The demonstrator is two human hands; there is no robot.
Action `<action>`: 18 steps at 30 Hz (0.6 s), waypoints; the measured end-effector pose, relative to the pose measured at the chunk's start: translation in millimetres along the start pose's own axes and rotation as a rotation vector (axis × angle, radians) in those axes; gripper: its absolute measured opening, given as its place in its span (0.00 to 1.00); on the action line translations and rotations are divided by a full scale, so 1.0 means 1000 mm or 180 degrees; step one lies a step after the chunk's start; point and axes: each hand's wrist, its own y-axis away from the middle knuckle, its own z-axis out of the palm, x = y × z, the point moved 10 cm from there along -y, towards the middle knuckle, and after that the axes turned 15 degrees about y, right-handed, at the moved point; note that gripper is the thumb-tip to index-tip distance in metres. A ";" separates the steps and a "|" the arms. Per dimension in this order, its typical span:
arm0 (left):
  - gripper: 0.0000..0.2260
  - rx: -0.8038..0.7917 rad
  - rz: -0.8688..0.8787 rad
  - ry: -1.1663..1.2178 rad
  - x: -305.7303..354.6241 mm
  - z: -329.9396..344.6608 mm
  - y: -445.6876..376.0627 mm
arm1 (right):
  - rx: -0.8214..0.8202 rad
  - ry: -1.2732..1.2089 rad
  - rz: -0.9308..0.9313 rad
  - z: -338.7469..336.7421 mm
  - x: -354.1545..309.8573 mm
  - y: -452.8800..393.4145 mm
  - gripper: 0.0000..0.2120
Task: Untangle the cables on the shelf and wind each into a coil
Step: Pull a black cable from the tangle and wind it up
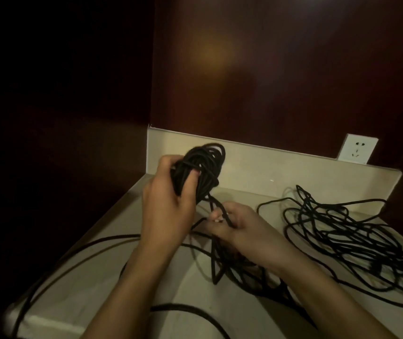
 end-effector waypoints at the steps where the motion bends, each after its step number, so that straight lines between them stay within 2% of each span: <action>1: 0.07 0.0060 0.0131 -0.0179 0.005 -0.006 -0.005 | 0.0335 0.0483 0.0063 -0.011 0.010 0.003 0.07; 4: 0.10 0.0392 0.0471 -0.0539 0.015 -0.032 -0.030 | 0.0881 0.2252 0.0130 -0.034 0.037 0.015 0.07; 5: 0.11 0.0424 0.0508 -0.0565 0.014 -0.036 -0.039 | 0.1061 0.2416 -0.0096 -0.038 0.037 0.019 0.05; 8: 0.12 0.0135 0.0611 -0.0672 0.007 -0.024 -0.057 | 0.1484 0.1881 -0.1030 -0.063 0.021 0.023 0.04; 10: 0.12 -0.0087 0.0638 -0.0818 0.003 -0.007 -0.065 | 0.1643 0.1550 -0.1168 -0.101 0.025 0.010 0.07; 12: 0.11 -0.0336 0.0610 -0.1092 -0.002 0.016 -0.068 | 0.1463 0.1457 -0.0808 -0.140 0.042 -0.021 0.08; 13: 0.11 -0.0440 0.0606 -0.1226 -0.002 0.030 -0.068 | 0.1236 0.1756 -0.0600 -0.151 0.050 -0.040 0.09; 15: 0.10 -0.0569 0.0626 -0.1364 -0.001 0.057 -0.065 | 0.0590 0.2884 0.0026 -0.150 0.068 -0.074 0.10; 16: 0.09 -0.0565 0.0646 -0.1354 0.001 0.068 -0.064 | 0.0487 0.3309 0.0372 -0.149 0.071 -0.085 0.11; 17: 0.10 -0.0507 0.0644 -0.1324 0.002 0.074 -0.065 | 0.0585 0.3414 0.0605 -0.147 0.065 -0.093 0.12; 18: 0.10 -0.0399 0.0618 -0.1298 0.003 0.077 -0.069 | 0.0841 0.3159 0.0734 -0.146 0.055 -0.099 0.12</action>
